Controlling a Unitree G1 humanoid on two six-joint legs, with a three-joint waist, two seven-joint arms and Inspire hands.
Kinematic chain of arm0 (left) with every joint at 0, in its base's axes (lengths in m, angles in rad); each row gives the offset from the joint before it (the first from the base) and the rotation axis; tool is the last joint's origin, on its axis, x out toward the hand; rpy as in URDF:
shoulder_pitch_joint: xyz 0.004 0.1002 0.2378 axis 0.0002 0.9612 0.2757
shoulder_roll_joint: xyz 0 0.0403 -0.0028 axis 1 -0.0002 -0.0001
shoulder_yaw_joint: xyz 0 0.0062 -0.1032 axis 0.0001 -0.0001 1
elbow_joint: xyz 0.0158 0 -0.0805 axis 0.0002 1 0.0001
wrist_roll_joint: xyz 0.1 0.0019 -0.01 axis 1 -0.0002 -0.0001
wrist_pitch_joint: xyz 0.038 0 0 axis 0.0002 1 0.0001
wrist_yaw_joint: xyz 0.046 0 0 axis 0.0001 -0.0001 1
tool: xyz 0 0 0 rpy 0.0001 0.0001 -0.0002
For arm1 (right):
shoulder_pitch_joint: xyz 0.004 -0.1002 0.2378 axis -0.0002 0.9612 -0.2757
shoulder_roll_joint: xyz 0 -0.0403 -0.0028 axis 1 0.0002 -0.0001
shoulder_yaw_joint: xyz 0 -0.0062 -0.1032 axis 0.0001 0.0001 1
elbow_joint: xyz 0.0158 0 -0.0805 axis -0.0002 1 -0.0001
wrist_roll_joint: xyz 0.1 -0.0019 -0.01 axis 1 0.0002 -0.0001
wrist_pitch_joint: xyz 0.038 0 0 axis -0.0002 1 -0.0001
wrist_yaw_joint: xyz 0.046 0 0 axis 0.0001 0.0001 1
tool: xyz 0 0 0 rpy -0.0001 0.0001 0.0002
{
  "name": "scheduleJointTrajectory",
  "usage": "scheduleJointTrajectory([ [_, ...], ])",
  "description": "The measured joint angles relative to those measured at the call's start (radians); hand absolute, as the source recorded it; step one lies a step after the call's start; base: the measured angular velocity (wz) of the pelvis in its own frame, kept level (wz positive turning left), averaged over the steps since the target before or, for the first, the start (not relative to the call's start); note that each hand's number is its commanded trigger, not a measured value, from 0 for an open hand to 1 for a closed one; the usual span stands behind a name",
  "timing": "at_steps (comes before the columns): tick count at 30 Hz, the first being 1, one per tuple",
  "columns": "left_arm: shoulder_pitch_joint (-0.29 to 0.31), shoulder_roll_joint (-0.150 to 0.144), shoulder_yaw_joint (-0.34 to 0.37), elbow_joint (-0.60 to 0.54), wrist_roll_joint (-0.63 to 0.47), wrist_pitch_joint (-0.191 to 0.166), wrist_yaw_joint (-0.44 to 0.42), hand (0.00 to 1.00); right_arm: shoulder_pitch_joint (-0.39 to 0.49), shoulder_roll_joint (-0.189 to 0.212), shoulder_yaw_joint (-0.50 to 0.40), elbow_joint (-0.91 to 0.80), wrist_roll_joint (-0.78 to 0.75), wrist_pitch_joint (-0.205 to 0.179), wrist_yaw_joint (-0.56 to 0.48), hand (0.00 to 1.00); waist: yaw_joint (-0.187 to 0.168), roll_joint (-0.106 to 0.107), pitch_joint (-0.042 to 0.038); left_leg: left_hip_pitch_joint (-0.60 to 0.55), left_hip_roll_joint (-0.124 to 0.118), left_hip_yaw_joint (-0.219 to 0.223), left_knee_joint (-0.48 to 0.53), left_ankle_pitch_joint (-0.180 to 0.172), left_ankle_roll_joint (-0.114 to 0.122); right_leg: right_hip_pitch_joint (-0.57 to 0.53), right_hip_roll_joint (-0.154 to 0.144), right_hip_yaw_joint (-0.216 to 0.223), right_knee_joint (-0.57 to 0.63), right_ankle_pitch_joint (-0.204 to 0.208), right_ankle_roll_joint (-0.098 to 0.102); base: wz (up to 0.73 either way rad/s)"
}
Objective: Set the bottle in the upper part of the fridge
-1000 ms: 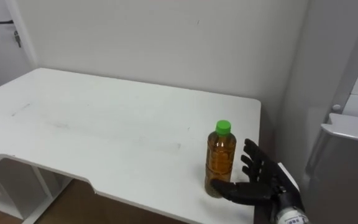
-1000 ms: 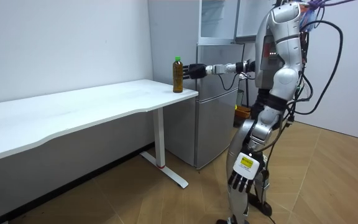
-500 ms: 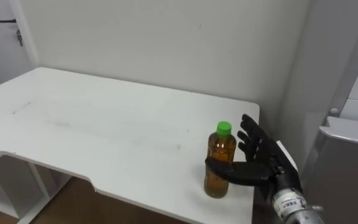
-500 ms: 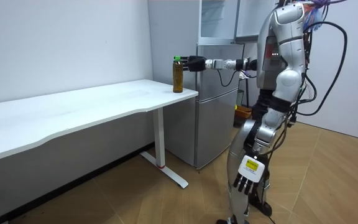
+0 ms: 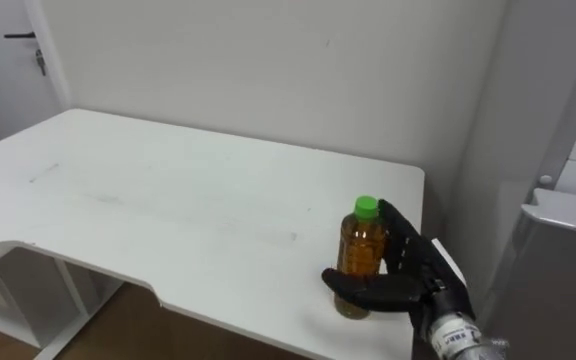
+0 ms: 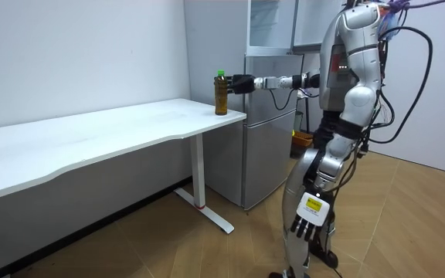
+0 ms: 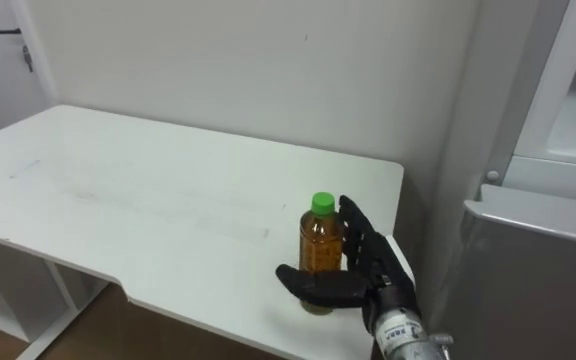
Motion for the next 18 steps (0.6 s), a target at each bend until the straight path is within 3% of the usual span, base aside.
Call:
scheduleJointTrajectory([
  [6, -0.003, 0.000, 0.000, 0.003, 0.001, 0.021, 0.000, 0.00, -0.001, 0.001, 0.001, 0.083, -0.039, 0.018, -0.022, 0.00, 0.015, 0.004, -0.0009, -0.024, 0.000, -0.005, 0.014, 0.003, 0.002, -0.023, -0.001, -0.001, 0.012, 0.000, 0.000, 0.02],
  [18, -0.003, -0.004, 0.000, 0.003, 0.003, 0.033, 0.000, 0.00, -0.016, 0.000, -0.001, 0.152, -0.040, 0.004, -0.077, 0.00, 0.029, 0.007, -0.0010, -0.049, -0.002, -0.020, 0.017, 0.004, 0.002, -0.039, -0.001, -0.020, 0.013, -0.001, -0.002, 0.03],
])
